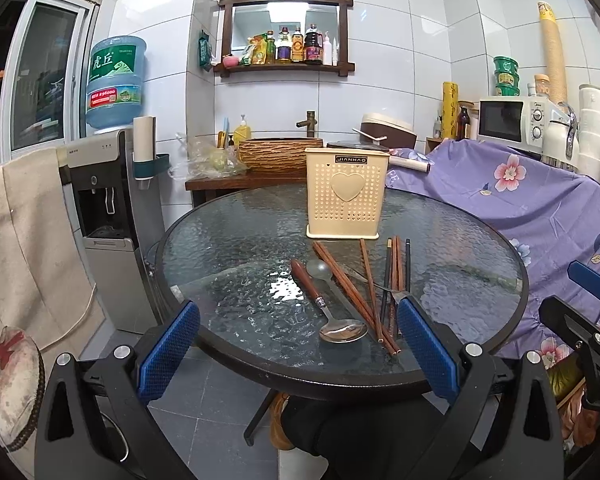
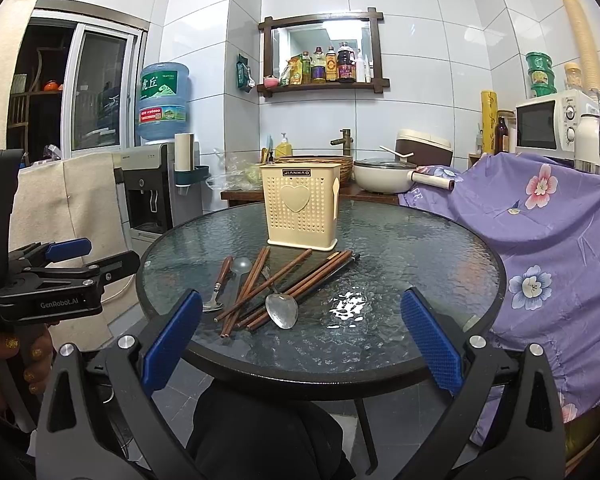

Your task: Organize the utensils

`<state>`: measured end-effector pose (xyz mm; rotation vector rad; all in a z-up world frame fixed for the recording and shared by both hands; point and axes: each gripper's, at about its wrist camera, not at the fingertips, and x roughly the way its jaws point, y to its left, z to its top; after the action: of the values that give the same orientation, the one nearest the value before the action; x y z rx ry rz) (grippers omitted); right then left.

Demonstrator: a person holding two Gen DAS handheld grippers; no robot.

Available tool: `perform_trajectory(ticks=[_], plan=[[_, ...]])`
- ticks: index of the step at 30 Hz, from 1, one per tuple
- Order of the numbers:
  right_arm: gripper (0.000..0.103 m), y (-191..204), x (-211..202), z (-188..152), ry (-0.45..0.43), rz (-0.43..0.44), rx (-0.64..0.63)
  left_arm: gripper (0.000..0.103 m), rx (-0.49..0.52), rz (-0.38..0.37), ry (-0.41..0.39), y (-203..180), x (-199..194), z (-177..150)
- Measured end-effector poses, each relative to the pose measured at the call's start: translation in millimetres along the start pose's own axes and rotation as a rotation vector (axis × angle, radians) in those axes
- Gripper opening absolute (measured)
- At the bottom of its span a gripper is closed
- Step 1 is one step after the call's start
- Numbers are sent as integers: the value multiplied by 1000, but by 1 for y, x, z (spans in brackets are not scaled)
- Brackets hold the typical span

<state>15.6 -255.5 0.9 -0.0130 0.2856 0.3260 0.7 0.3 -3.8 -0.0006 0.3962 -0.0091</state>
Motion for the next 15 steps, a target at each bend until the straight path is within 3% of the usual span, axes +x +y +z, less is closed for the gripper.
perform_trajectory(ticks=[15], plan=[[98,3,0,1,3,4,-5,97,-2,-3,0,-1,-1,-1]])
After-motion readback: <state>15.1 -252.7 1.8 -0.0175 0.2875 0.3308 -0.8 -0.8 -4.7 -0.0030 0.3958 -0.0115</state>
